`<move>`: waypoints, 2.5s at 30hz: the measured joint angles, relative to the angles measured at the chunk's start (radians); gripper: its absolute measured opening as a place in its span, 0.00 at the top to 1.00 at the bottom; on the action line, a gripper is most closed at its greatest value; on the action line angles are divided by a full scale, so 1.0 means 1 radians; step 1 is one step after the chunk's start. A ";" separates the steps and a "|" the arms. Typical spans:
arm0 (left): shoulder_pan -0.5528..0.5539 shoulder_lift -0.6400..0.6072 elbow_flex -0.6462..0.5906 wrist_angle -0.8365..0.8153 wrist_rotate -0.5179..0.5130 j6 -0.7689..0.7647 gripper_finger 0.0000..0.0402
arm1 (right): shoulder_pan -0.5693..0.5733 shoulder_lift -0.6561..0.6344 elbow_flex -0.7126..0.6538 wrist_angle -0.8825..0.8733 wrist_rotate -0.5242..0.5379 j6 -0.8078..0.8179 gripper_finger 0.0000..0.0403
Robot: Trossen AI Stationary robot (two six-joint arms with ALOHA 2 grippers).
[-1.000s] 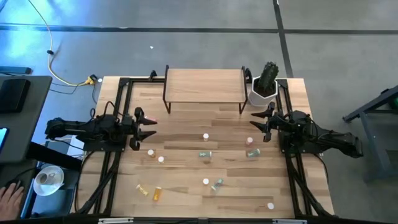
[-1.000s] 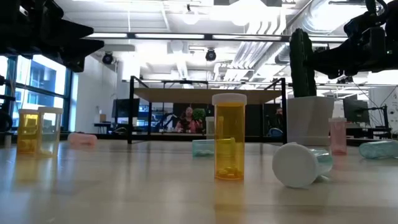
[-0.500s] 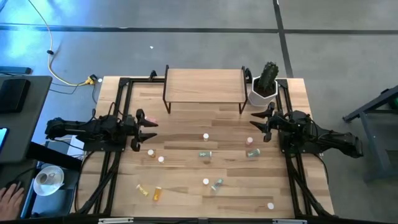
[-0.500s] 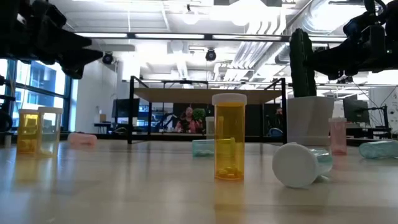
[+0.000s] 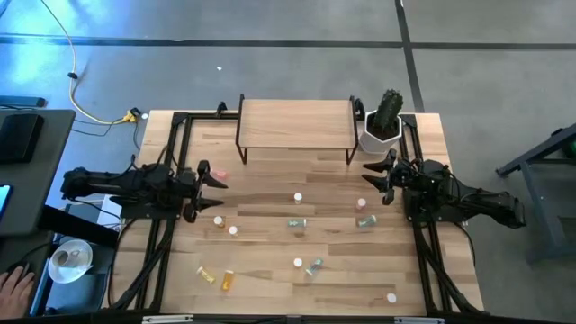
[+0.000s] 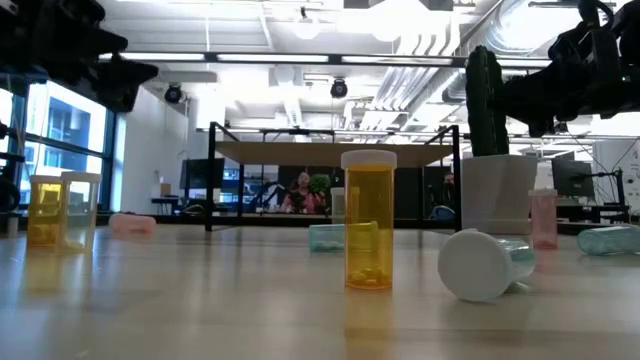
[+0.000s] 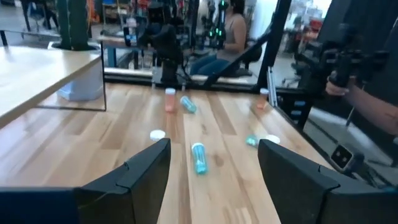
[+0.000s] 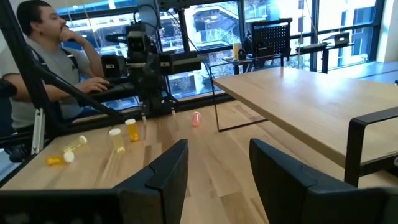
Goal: Pick and place medicine bottles onto shelf by color
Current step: Put the top left orange pill bottle on the shelf
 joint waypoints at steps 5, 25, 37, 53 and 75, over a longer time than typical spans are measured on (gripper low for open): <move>0.000 0.085 0.090 -0.055 -0.033 -0.025 0.42 | 0.000 0.000 0.000 -0.002 0.000 0.000 0.60; -0.002 0.513 0.538 -0.615 -0.015 -0.223 0.42 | 0.000 0.000 0.000 -0.003 0.000 0.000 0.60; -0.126 0.666 0.539 -0.719 -0.003 -0.224 0.42 | 0.000 0.000 0.000 -0.003 0.000 0.000 0.60; -0.255 0.791 0.539 -0.749 -0.065 -0.312 0.42 | 0.000 0.001 0.000 -0.004 0.000 0.000 0.60; -0.276 0.980 0.539 -0.745 -0.090 -0.335 0.42 | 0.000 0.001 0.000 -0.004 0.000 0.001 0.60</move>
